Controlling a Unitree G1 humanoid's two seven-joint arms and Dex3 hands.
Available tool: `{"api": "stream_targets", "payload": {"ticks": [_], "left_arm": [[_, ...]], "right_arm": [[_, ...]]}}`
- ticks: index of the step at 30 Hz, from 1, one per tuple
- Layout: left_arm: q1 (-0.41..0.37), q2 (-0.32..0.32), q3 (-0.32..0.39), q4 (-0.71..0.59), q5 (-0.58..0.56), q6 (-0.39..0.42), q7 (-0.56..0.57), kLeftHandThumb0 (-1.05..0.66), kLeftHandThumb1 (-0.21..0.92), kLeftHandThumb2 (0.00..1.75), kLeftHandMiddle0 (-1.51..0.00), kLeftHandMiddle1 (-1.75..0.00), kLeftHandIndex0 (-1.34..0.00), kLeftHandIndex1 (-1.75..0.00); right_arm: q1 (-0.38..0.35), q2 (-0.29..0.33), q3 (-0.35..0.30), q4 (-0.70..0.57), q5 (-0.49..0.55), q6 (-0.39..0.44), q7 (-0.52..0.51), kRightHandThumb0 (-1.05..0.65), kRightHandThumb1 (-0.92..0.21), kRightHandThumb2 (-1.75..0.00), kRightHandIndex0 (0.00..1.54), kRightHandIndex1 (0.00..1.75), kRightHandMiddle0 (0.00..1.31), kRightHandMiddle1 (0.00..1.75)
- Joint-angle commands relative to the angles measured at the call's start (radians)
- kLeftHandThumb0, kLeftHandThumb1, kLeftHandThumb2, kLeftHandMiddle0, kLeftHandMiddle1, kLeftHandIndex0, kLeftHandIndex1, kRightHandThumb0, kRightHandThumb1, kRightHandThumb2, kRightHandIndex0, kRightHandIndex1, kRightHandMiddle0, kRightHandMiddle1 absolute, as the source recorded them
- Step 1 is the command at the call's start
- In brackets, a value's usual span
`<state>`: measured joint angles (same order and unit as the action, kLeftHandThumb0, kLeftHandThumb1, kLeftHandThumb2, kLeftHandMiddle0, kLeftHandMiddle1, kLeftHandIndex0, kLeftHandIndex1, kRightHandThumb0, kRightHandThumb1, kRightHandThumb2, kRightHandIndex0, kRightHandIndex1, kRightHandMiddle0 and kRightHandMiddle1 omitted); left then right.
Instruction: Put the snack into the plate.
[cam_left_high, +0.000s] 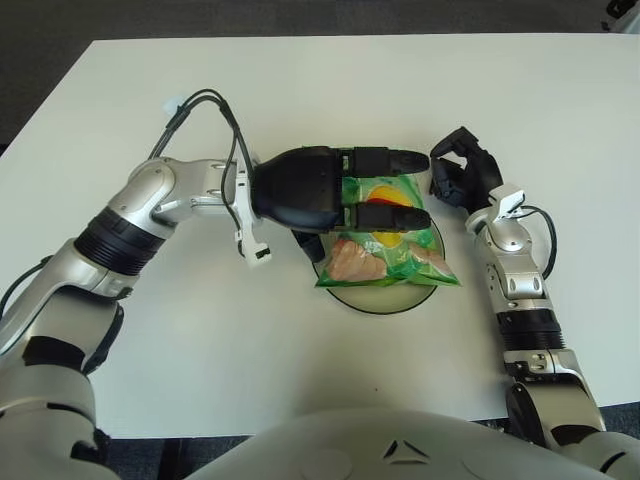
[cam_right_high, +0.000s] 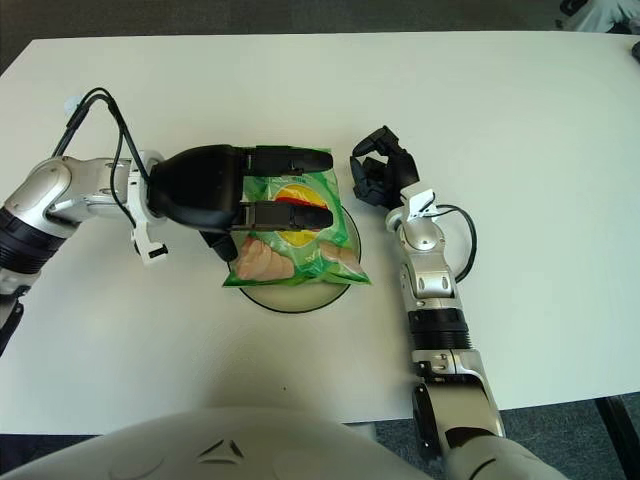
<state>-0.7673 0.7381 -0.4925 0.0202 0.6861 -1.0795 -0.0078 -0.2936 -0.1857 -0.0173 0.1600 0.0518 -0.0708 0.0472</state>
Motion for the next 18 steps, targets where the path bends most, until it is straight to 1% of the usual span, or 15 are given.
{"api": "stream_targets", "payload": {"ticks": [1, 3, 4, 5, 6, 8, 9, 10, 12, 13, 15, 18], "left_arm": [[-0.013, 0.007, 0.030, 0.036, -0.031, -0.039, -0.043, -0.18, 0.92, 0.05, 0.00, 0.00, -0.11, -0.05], [-0.019, 0.009, 0.036, 0.071, -0.049, -0.062, -0.053, -0.18, 0.92, 0.05, 0.00, 0.00, -0.11, -0.04], [-0.023, 0.008, 0.037, 0.095, -0.063, -0.074, -0.057, -0.18, 0.92, 0.05, 0.00, 0.00, -0.11, -0.04], [-0.026, 0.006, 0.040, 0.112, -0.072, -0.083, -0.061, -0.18, 0.92, 0.06, 0.00, 0.00, -0.11, -0.04], [-0.029, 0.001, 0.042, 0.139, -0.088, -0.099, -0.059, -0.18, 0.92, 0.06, 0.00, 0.00, -0.11, -0.04], [-0.034, -0.012, 0.046, 0.204, -0.126, -0.138, -0.049, -0.21, 0.92, 0.06, 0.00, 0.00, -0.11, -0.04], [-0.038, -0.019, 0.048, 0.237, -0.146, -0.158, -0.045, -0.31, 0.92, 0.09, 0.00, 0.00, -0.11, -0.04], [-0.043, -0.027, 0.047, 0.281, -0.176, -0.186, -0.039, -0.34, 0.92, 0.10, 0.00, 0.00, -0.11, -0.04], [-0.059, -0.036, 0.038, 0.356, -0.238, -0.225, -0.046, -0.54, 0.92, 0.15, -0.01, 0.00, -0.11, -0.03], [-0.069, -0.034, 0.026, 0.386, -0.277, -0.234, -0.062, -0.58, 0.92, 0.17, -0.01, 0.00, -0.11, -0.03], [-0.083, -0.034, 0.014, 0.420, -0.320, -0.247, -0.090, -0.70, 0.92, 0.20, -0.02, 0.00, -0.10, -0.03], [-0.087, 0.007, -0.023, 0.466, -0.467, -0.241, -0.157, -0.76, 0.92, 0.22, -0.02, 0.00, -0.10, -0.03]], "right_arm": [[0.150, 0.025, 0.033, 0.117, -0.032, 0.072, 0.009, -0.38, -0.70, -0.81, 0.87, 1.75, 0.34, 1.75], [0.150, 0.025, 0.033, 0.117, -0.032, 0.072, 0.009, -0.38, -0.70, -0.81, 0.87, 1.75, 0.34, 1.75], [0.146, 0.019, 0.027, 0.116, -0.021, 0.094, 0.020, -0.38, -0.70, -0.81, 0.87, 1.75, 0.34, 1.75], [0.143, 0.014, 0.023, 0.116, -0.012, 0.110, 0.029, -0.38, -0.73, -0.72, 0.78, 1.67, 0.37, 1.68], [0.140, 0.010, 0.019, 0.117, -0.007, 0.120, 0.034, -0.38, -0.76, -0.65, 0.72, 1.61, 0.40, 1.64], [0.138, 0.007, 0.017, 0.119, -0.008, 0.125, 0.035, -0.37, -0.79, -0.57, 0.69, 1.68, 0.42, 1.60], [0.138, 0.006, 0.017, 0.119, -0.010, 0.126, 0.034, -0.37, -0.78, -0.59, 0.71, 1.70, 0.42, 1.59], [0.141, 0.005, 0.018, 0.114, -0.014, 0.132, 0.030, -0.37, -0.77, -0.60, 0.72, 1.71, 0.42, 1.60], [0.146, 0.008, 0.017, 0.102, -0.015, 0.147, 0.023, -0.38, -0.73, -0.68, 0.78, 1.73, 0.41, 1.64], [0.149, 0.010, 0.016, 0.097, -0.014, 0.155, 0.020, -0.38, -0.72, -0.70, 0.78, 1.73, 0.41, 1.65], [0.149, 0.013, 0.016, 0.094, -0.012, 0.161, 0.017, -0.38, -0.70, -0.76, 0.80, 1.74, 0.39, 1.68], [0.149, 0.019, 0.013, 0.087, -0.006, 0.173, 0.013, -0.39, -0.68, -0.81, 0.81, 1.74, 0.37, 1.72]]}}
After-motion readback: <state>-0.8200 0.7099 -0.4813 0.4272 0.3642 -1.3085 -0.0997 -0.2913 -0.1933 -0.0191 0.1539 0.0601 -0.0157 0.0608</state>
